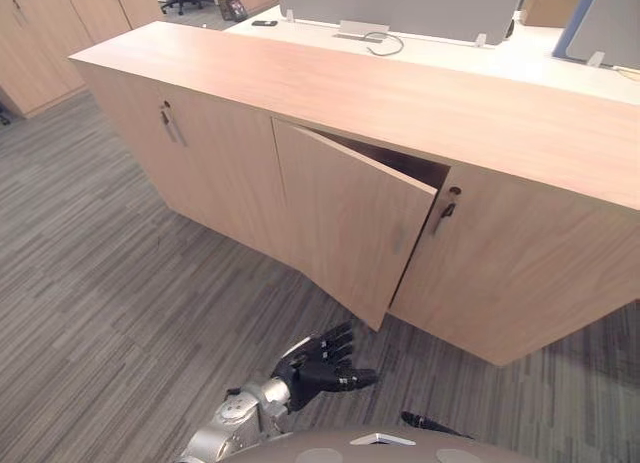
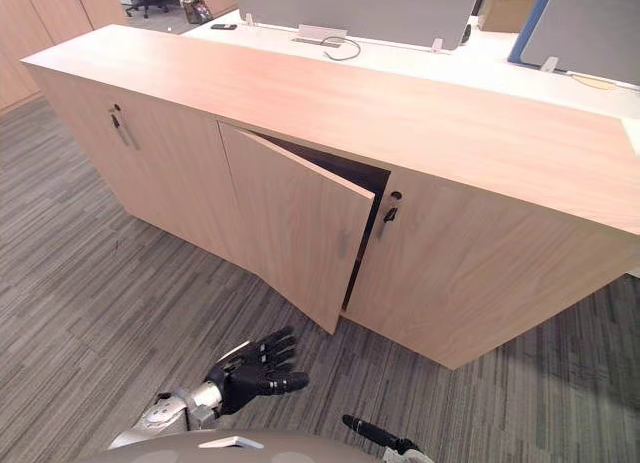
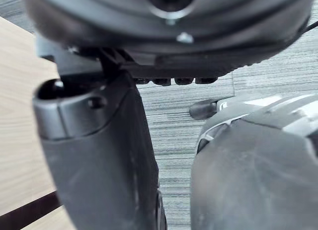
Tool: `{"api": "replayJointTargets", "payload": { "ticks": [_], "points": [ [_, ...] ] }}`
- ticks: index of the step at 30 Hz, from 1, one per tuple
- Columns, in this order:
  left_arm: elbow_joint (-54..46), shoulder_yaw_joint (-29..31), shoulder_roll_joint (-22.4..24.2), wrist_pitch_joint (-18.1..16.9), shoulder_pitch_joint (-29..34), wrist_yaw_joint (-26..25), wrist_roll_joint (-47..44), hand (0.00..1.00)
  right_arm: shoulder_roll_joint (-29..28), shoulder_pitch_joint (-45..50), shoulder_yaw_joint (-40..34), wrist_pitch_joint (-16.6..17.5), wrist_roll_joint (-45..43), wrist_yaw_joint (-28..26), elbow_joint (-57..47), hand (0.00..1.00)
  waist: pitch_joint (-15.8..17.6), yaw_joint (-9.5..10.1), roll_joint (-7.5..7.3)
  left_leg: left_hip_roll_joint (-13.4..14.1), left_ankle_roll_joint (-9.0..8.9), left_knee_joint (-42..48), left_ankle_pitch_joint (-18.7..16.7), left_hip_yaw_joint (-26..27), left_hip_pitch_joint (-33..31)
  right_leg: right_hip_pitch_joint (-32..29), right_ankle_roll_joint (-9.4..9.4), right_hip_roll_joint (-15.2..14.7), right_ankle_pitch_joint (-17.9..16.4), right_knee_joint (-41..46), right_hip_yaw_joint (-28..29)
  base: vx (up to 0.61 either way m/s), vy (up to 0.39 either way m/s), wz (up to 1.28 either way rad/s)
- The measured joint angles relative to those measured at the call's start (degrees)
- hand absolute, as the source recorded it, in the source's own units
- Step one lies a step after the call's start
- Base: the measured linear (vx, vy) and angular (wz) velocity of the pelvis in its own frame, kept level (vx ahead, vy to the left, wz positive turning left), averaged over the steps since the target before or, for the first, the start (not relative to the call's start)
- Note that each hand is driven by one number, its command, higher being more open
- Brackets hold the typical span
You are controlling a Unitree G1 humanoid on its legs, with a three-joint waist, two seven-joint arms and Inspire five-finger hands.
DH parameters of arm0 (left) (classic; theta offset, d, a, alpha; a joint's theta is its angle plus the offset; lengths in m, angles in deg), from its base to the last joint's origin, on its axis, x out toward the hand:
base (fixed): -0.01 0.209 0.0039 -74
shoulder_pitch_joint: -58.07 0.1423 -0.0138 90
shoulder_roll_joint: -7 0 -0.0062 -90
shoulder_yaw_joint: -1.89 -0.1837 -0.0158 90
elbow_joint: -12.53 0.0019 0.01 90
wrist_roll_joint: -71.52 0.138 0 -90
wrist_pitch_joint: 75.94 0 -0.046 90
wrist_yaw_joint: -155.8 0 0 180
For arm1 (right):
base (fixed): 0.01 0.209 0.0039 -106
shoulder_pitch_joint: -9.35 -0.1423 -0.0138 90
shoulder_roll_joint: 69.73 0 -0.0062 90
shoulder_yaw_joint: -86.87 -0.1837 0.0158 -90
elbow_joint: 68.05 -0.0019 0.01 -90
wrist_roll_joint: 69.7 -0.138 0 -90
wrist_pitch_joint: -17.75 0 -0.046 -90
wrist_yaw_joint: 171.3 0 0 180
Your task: Walk over to the cabinet, pick up the folder, carry it to the office cabinet, place the folder inside the office cabinet, then close the office cabinet door
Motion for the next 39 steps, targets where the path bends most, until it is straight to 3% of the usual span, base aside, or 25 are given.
{"api": "replayJointTargets", "payload": {
  "ticks": [5,8,17,21,26,31,39],
  "points": [
    [23.0,21.0,5.5,-1.5,-2.7,-6.9,0.3,1.0,-0.9,0.0,0.0,0.0,-0.1,1.0,0.0,1.0,0.7,0.32,-1.61,-0.2,-0.05,0.0,0.1,-0.6,0.1,0.7,0.16,-0.1,0.1,-0.1,-0.8,-0.01,-0.018,0.08],
    [32.0,27.8,5.9,-2.8,-4.2,-10.6,1.5,1.0,-1.6,0.0,-0.2,0.0,-0.6,0.9,0.0,1.0,0.6,0.33,-2.21,-0.3,-0.06,0.0,0.1,-0.7,0.2,1.0,0.16,-0.2,0.1,-0.2,-1.1,-0.01,-0.013,0.05],
    [34.9,38.8,7.7,-4.3,-3.0,-16.2,18.8,1.0,-2.4,-0.2,-0.2,0.9,-0.6,0.4,0.0,1.0,1.3,1.59,-1.66,-0.3,-0.75,0.0,-0.5,-0.8,0.0,0.8,-0.09,-0.1,-0.1,0.0,-1.1,-0.01,-0.012,0.01],
    [34.9,42.6,8.8,-4.3,-2.9,-17.7,21.0,1.0,-2.3,-0.3,0.0,1.0,-0.6,0.5,-0.3,1.0,1.3,1.63,-1.69,-0.3,-0.94,0.0,-0.9,-0.6,0.1,0.7,-0.74,-0.1,-0.5,0.0,-0.8,0.0,-0.014,-0.03],
    [34.7,44.7,10.0,-6.1,-3.2,-21.5,19.9,1.0,-2.4,-0.3,1.5,1.5,-0.5,1.4,-0.5,1.0,1.3,1.62,-1.79,-0.3,-0.81,0.0,-1.1,-0.3,0.1,0.6,-0.81,-0.1,-0.5,0.0,-0.7,0.02,-0.011,-0.03],
    [33.2,41.9,10.4,-8.0,-3.5,-23.8,17.2,1.0,-2.6,-0.1,4.0,1.9,-0.5,2.5,-1.6,1.0,1.4,1.54,-1.81,-0.1,-1.0,0.0,-1.2,-0.3,0.1,0.9,-0.76,0.1,-0.4,0.1,-0.7,0.02,-0.04,0.0],
    [32.5,35.4,9.6,-7.5,-4.3,-16.0,8.4,1.0,-2.6,-0.2,7.3,2.0,-0.4,2.1,-3.4,1.0,1.5,1.53,-1.4,1.7,-1.32,0.0,-1.4,1.3,1.1,-0.1,-0.89,1.6,1.3,1.2,-0.1,-0.05,-0.054,-0.13]
  ]
}}
